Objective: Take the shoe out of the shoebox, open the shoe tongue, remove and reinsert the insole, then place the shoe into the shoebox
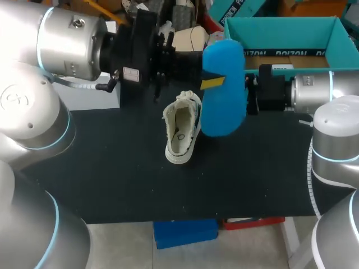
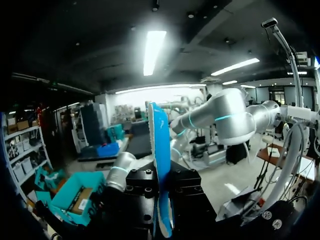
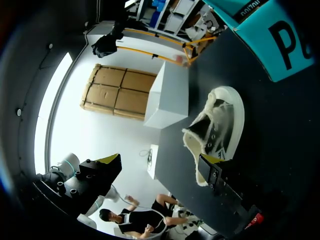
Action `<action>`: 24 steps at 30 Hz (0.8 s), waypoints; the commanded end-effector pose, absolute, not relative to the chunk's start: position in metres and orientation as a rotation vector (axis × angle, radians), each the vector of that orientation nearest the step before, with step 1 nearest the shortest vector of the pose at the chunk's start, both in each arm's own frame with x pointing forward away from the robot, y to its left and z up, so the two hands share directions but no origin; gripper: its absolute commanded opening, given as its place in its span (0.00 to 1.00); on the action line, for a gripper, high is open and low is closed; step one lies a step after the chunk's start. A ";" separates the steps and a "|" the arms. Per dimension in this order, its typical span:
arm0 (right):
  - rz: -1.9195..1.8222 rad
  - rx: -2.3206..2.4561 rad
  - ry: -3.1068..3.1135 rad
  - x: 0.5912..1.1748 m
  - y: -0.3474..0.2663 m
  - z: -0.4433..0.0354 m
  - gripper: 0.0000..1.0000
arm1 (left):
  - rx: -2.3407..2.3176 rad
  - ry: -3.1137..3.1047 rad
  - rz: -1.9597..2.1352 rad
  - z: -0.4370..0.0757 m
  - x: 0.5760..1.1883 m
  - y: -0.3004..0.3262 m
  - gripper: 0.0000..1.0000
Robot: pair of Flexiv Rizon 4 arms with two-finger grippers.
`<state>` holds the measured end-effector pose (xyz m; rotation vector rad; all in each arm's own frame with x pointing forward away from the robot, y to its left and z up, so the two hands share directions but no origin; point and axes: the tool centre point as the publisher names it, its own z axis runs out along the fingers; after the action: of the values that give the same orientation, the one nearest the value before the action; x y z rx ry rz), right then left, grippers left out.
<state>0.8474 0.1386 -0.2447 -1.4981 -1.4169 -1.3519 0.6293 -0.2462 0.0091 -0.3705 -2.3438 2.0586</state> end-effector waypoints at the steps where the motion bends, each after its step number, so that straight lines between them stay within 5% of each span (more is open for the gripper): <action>1: -1.354 -1.502 -1.416 0.847 0.140 -0.245 1.00 | -0.478 -2.216 2.289 -0.038 0.612 -0.233 0.00; 24: -1.354 -1.502 -1.416 0.847 0.140 -0.245 1.00 | -0.691 -2.505 2.370 -0.181 0.609 -0.203 0.00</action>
<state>0.8476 0.1385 -0.2447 -1.4976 -1.4172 -1.3520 0.6286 -0.2099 -0.1724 -0.7667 -2.3717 2.3479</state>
